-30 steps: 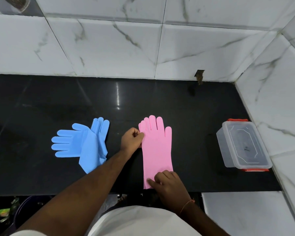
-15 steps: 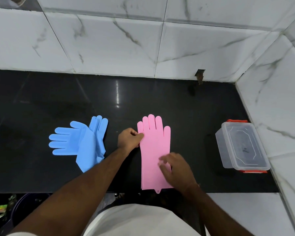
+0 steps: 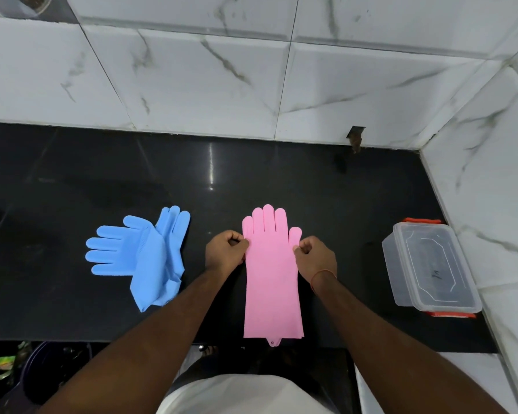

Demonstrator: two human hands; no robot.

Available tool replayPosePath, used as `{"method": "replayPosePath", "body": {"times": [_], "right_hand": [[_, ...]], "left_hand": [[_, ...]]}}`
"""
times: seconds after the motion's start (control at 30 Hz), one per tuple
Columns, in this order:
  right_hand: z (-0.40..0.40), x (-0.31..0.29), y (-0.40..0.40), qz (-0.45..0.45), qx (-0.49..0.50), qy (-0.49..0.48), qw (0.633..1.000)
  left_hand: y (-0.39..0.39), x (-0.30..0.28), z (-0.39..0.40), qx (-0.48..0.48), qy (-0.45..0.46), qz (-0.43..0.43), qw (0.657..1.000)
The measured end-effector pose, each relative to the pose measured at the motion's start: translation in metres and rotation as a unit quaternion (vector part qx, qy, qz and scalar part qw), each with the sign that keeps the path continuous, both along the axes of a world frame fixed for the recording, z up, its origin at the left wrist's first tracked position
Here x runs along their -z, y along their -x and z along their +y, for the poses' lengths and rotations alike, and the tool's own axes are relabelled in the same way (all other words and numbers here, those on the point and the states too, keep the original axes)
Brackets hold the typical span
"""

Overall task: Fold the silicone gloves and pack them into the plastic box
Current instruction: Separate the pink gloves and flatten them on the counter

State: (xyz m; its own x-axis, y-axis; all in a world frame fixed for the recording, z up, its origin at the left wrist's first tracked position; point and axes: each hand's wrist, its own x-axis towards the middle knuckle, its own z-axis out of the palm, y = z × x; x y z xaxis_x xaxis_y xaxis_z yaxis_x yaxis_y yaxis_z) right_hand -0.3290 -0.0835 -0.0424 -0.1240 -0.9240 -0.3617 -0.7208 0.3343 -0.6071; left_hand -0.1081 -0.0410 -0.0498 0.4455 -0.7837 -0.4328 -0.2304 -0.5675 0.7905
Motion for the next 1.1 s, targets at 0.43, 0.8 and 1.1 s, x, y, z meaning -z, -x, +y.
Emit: {"method": "replayPosePath", "body": {"times": [0.43, 0.8, 1.1], "right_hand": [[0.036, -0.013, 0.020, -0.016, -0.036, -0.037, 0.999], [0.134, -0.011, 0.046, 0.006, -0.049, -0.069, 0.996], [0.134, -0.005, 0.053, -0.066, -0.015, -0.064, 0.996]], "left_hand": [[-0.022, -0.023, 0.030, 0.160, -0.108, -0.189, 0.963], [0.019, -0.004, 0.125, 0.185, -0.148, -0.059, 0.970], [0.021, -0.003, 0.135, 0.239, -0.097, -0.127, 0.958]]}}
